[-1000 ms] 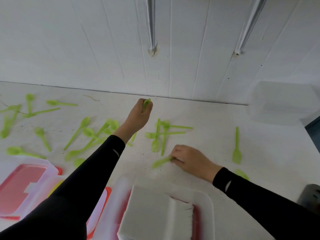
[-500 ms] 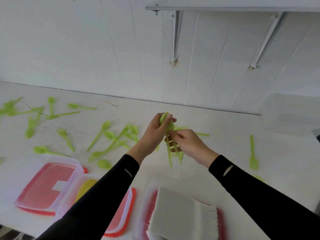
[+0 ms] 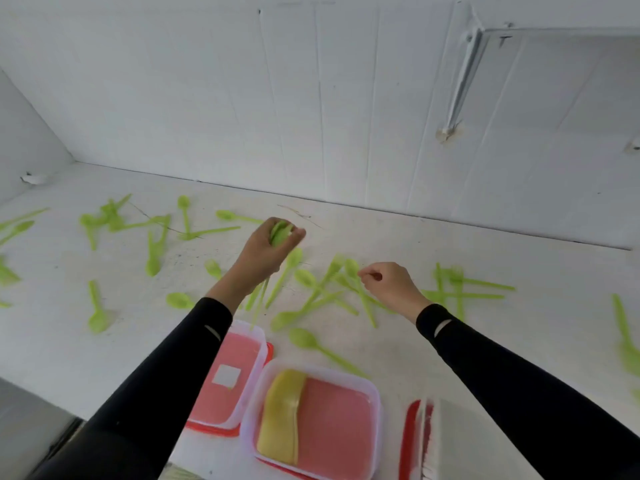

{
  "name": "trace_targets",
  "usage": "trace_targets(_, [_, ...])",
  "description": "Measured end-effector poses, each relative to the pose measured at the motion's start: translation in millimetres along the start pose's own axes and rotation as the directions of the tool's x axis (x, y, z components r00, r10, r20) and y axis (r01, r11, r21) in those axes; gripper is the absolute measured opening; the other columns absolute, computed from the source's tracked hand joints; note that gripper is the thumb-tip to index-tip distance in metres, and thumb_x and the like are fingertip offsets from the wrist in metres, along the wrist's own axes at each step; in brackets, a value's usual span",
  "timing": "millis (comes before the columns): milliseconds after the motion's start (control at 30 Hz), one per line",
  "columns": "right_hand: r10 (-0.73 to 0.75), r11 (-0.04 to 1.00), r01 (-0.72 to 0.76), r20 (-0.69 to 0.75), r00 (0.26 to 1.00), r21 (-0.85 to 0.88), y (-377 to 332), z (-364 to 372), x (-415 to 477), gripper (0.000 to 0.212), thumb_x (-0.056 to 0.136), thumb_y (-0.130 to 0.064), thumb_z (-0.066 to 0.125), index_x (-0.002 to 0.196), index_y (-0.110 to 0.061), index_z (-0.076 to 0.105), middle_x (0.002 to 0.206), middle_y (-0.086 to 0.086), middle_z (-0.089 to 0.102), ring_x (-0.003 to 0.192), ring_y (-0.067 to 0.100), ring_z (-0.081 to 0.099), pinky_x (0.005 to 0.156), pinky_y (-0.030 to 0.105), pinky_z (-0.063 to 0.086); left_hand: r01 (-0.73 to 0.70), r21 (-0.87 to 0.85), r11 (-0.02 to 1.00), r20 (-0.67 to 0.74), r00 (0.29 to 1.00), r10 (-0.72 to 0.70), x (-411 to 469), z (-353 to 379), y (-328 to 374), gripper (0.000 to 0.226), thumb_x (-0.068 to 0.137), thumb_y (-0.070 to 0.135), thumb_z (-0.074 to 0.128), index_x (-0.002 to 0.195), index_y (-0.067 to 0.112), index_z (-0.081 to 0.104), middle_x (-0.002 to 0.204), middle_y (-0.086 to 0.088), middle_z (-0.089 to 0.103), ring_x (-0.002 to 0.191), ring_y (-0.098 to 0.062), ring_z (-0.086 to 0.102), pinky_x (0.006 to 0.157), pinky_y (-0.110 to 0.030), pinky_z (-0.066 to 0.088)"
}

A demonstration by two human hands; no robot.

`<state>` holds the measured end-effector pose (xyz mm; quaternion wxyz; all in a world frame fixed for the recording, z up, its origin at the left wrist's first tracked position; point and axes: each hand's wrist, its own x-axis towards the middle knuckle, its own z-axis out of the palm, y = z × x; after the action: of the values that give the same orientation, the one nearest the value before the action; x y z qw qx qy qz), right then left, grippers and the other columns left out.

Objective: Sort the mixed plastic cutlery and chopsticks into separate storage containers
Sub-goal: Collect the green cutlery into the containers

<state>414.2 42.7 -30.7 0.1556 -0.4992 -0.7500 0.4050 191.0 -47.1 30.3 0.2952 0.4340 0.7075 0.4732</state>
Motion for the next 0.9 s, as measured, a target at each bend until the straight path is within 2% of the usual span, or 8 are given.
trace_targets(100, [0.009,0.989,-0.012,-0.017,1.0,-0.15,-1.1,19.4,15.8,0.033,0.097,-0.008,0.049,0.124,-0.002,0.065,0.128,0.014,0.063,0.121,0.026,0.057,0.097,0.026,0.04,-0.019,0.22,0.975,0.177,0.984,-0.021,9.7,-17.3,-21.3,0.024,0.09,0.039,0.068,0.094,0.016,0.063,0.073,0.003,0.063,0.06,-0.008,0.06,0.053,-0.026,0.048])
trace_targets(233, [0.066,0.943,-0.069,-0.021,0.998,-0.325,6.8,39.6,30.1,0.032,0.095,-0.013,0.053,0.124,-0.004,0.063,0.121,0.015,0.062,0.115,0.031,0.057,0.086,0.031,0.044,0.022,0.236,0.972,0.133,0.99,-0.055,24.3,-19.6,-46.1,0.034,0.09,0.044,0.067,0.08,0.011,0.064,0.069,0.003,0.069,0.048,-0.008,0.055,0.048,-0.025,0.043])
trace_targets(367, [0.111,0.954,-0.14,-0.12,0.987,-0.266,6.5,40.8,31.2,0.04,0.091,-0.005,0.051,0.131,-0.009,0.055,0.116,0.013,0.063,0.107,0.029,0.059,0.085,0.032,0.046,-0.055,0.456,0.888,0.169,0.985,-0.025,46.6,-17.2,-68.1,0.031,0.081,0.044,0.076,0.08,0.017,0.061,0.073,0.003,0.063,0.069,-0.015,0.059,0.061,-0.028,0.047])
trace_targets(467, [0.067,0.975,-0.115,-0.243,0.968,-0.189,-4.1,41.9,30.5,0.038,0.089,-0.006,0.054,0.127,-0.006,0.055,0.112,0.012,0.06,0.104,0.027,0.057,0.085,0.034,0.045,-0.085,0.544,0.835,0.213,0.976,-0.04,68.4,-10.5,-82.5,0.022,0.086,0.038,0.071,0.092,0.018,0.064,0.087,0.001,0.064,0.087,-0.022,0.061,0.073,-0.033,0.05])
trace_targets(567, [-0.012,0.979,-0.016,-0.135,0.991,-0.203,-23.6,55.1,28.3,0.034,0.091,-0.011,0.055,0.123,-0.003,0.059,0.105,0.006,0.05,0.094,0.023,0.054,0.082,0.029,0.042,-0.103,0.564,0.82,0.209,0.978,-0.022,87.6,-0.2,-87.5,0.033,0.089,0.04,0.066,0.114,0.019,0.061,0.111,-0.001,0.059,0.104,-0.023,0.059,0.081,-0.033,0.047])
trace_targets(667, [-0.032,0.966,0.033,0.007,0.999,-0.255,-37.9,80.0,27.3,0.032,0.093,-0.02,0.057,0.12,-0.004,0.06,0.108,0.005,0.048,0.098,0.023,0.054,0.084,0.028,0.041,-0.074,0.618,0.783,0.226,0.97,-0.087,98.1,10.1,-93.1,0.053,0.09,0.046,0.065,0.131,0.017,0.05,0.129,-0.005,0.045,0.111,-0.025,0.056,0.086,-0.034,0.043])
trace_targets(767, [0.004,0.942,0.011,0.043,0.999,-0.336,-38.3,100.3,29.5,0.039,0.094,-0.02,0.057,0.131,-0.008,0.057,0.125,0.008,0.052,0.115,0.026,0.053,0.096,0.033,0.043,-0.056,0.645,0.763,0.236,0.963,-0.129,104.9,15.6,-103.5,0.055,0.088,0.044,0.068,0.13,0.012,0.05,0.128,-0.007,0.047,0.112,-0.027,0.055,0.081,-0.033,0.04])
trace_targets(900, [0.0,0.959,-0.01,-0.037,0.999,-0.283,-36.4,110.9,36.8,0.035,0.095,-0.008,0.051,0.13,-0.007,0.057,0.13,0.01,0.056,0.119,0.027,0.054,0.101,0.033,0.042,-0.076,0.519,0.851,0.233,0.971,-0.056,113.6,13.3,-114.4,0.034,0.089,0.025,0.069,0.111,0.001,0.057,0.109,-0.014,0.06,0.103,-0.03,0.057,0.074,-0.029,0.036])
